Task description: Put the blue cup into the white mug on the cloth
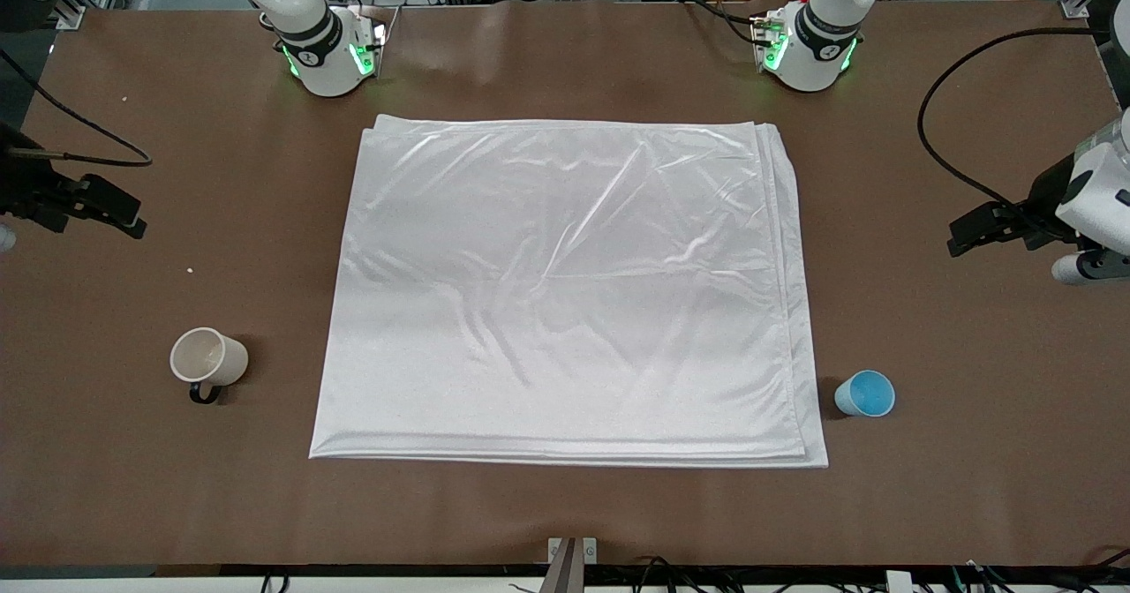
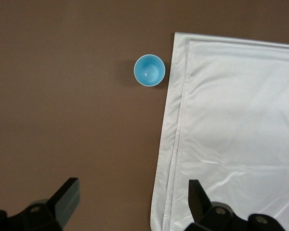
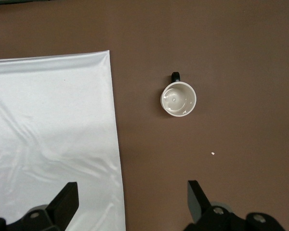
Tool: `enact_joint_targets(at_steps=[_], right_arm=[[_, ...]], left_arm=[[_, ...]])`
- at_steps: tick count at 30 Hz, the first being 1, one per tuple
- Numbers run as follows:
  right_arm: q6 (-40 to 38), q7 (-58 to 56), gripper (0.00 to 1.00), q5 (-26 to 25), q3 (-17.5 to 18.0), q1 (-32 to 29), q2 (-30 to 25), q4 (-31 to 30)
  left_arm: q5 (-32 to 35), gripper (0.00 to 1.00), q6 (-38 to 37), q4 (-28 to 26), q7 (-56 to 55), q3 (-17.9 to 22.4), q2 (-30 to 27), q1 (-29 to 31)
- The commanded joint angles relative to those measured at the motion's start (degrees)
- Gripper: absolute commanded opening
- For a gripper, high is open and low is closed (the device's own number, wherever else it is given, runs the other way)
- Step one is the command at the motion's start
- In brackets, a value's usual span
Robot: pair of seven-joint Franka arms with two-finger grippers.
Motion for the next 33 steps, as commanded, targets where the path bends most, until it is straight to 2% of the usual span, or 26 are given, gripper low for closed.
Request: enact_joint_targets(at_steps=[1, 6, 13, 24, 33], right_arm=[[-0.1, -0.8, 1.0, -0.4, 0.6, -2.2, 3.8, 0.8], [0.1, -0.9, 1.0, -0.7, 0.6, -3.4, 8.1, 0.9], [3.5, -0.9, 1.0, -0.9, 0.6, -3.6, 13.5, 1.4], [13.7, -7.6, 1.0, -1.3, 0.6, -5.4, 23.3, 1.5], [20.3, -11.2, 1.0, -1.6, -0.1, -6.4, 28.6, 1.5]], left_arm=[[1.5, 1.0, 3.2, 0.0, 1.2, 0.0, 2.6, 0.4], [1.4, 1.0, 5.3, -0.1, 1.1, 0.5, 6.7, 0.4], [1.6, 1.0, 11.9, -0.2, 1.1, 0.5, 12.4, 2.3], [3.4, 1.0, 17.6, -0.2, 0.7, 0.6, 18.8, 1.6], [4.7, 1.0, 26.5, -0.1, 0.7, 0.5, 25.5, 2.6]])
